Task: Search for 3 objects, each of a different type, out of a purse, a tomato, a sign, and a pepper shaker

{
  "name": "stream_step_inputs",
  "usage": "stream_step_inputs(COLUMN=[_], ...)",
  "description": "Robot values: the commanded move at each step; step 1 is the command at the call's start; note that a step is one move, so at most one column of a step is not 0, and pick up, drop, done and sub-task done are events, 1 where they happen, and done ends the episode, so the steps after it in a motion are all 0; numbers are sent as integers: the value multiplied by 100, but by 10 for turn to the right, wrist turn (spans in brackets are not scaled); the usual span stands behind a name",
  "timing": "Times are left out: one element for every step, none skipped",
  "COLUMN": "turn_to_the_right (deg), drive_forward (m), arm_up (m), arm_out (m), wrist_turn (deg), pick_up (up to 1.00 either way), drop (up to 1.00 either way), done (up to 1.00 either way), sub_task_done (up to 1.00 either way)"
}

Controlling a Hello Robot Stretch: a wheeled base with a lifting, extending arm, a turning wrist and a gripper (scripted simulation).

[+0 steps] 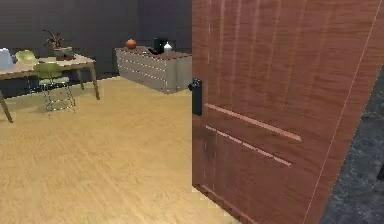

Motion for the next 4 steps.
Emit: stream_step_inputs(turn_to_the_right=[-300,0,-60,0], drive_forward=[0,100,0,35], arm_up=[0,0,0,0], arm_out=[0,0,0,0], wrist_turn=[0,0,0,0], pick_up=[0,0,0,0], drop=[0,0,0,0], done=[0,0,0,0], sub_task_done=[0,0,0,0])
